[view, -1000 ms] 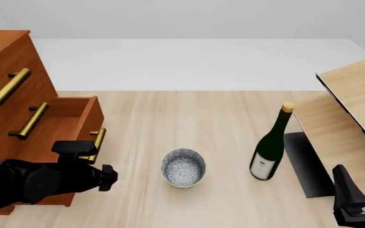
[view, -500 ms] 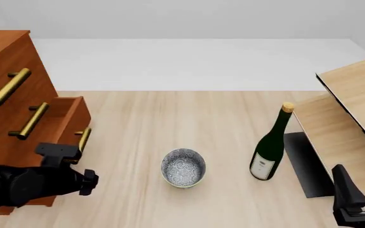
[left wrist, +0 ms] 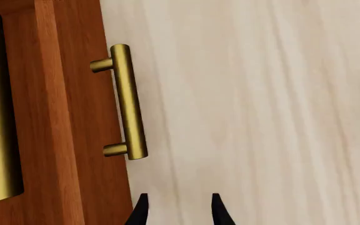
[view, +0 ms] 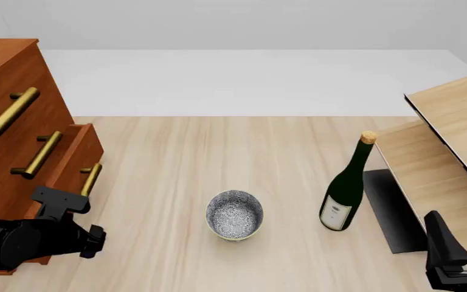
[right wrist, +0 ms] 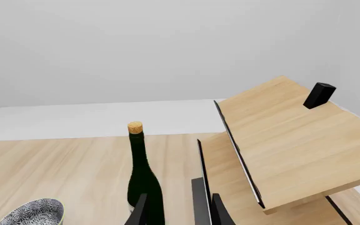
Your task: Close the bottom drawer of the cabinet and open the top drawer.
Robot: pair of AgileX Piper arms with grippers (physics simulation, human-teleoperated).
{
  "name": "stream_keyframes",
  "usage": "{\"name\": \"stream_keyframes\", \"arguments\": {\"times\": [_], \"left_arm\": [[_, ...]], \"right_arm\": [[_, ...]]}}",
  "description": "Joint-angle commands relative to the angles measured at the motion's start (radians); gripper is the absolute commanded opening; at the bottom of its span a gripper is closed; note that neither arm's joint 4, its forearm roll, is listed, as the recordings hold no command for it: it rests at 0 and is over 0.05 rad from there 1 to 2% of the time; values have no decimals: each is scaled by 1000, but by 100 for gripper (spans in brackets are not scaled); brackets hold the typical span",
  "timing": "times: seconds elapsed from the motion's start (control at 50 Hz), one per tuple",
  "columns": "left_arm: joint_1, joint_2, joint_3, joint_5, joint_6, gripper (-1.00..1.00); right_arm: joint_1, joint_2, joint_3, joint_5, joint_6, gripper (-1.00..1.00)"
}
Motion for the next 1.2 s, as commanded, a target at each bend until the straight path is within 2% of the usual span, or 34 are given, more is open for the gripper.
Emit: {"name": "stream_keyframes", "arguments": {"times": [0.02, 0.06, 0.18, 0.22, 0.26, 0.44, 0.74, 1.2], "left_arm": [[56, 33, 58, -19, 54, 100], [86, 23, 71, -29, 94, 100], [104, 17, 80, -30, 103, 100], [135, 7, 92, -37, 141, 100], [129, 9, 89, -35, 134, 100], [195, -6, 114, -50, 205, 100], [257, -28, 135, -59, 273, 100], [308, -76, 146, -44, 327, 100]], "right_arm": [[1, -3, -1, 4, 2, 100], [1, -5, -1, 6, 3, 100], [3, -11, -1, 12, 3, 100], [4, -11, -1, 12, 2, 100], [4, -11, -1, 12, 3, 100], [3, -9, -1, 10, 2, 100], [2, -5, -2, 8, 7, 100], [4, -15, -4, 19, 10, 100]]}}
